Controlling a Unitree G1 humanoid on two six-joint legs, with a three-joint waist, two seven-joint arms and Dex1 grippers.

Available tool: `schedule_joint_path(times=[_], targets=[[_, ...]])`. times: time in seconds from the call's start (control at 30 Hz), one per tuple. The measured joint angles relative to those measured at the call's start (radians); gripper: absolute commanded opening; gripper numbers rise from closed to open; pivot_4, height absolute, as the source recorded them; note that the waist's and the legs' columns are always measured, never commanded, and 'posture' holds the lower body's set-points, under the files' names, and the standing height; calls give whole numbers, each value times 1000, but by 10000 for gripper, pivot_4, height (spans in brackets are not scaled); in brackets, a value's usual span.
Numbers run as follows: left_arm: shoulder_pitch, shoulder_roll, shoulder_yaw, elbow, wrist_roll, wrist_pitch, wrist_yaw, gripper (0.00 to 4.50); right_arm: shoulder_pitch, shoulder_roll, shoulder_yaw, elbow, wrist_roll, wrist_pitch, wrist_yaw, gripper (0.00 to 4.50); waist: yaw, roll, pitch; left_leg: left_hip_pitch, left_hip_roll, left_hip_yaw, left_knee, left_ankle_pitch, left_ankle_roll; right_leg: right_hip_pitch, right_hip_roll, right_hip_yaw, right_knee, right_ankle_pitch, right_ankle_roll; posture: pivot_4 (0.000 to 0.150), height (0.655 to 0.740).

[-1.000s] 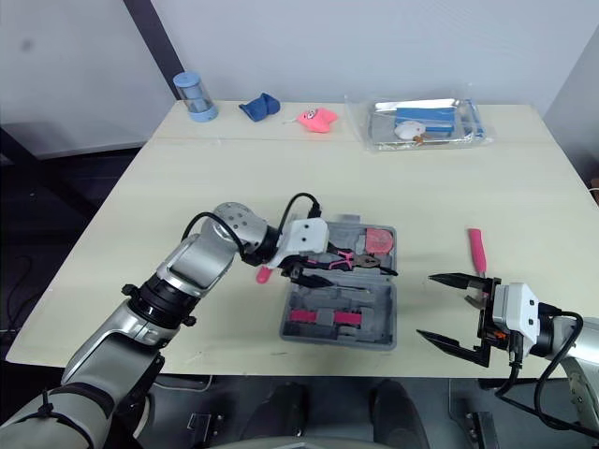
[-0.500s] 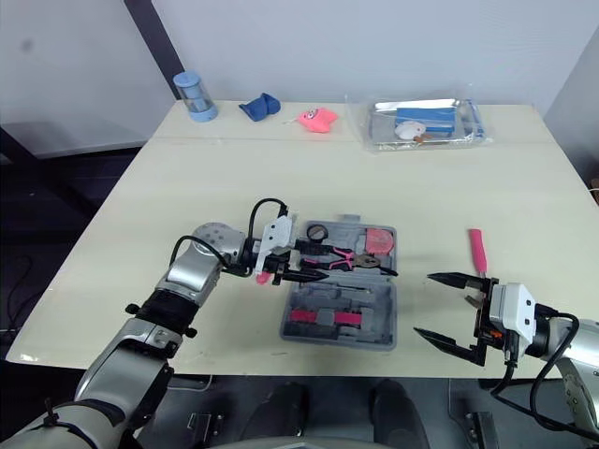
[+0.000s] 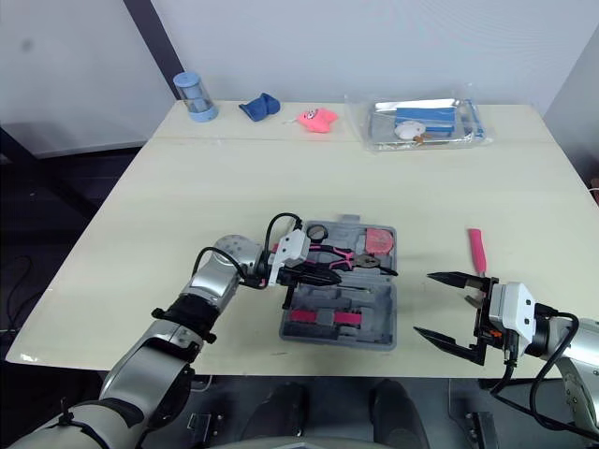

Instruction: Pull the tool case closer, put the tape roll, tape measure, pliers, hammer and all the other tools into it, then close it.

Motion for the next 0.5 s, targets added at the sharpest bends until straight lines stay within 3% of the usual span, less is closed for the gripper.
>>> schedule_joint_path(times=[0.5], targets=[[-1, -23, -30, 78, 62, -70, 15, 191, 1, -1, -1, 0, -1, 0, 1, 45000, 1, 0, 0, 0, 0, 0, 0, 0, 0, 0, 0, 0, 0, 0, 0, 1500, 7400]])
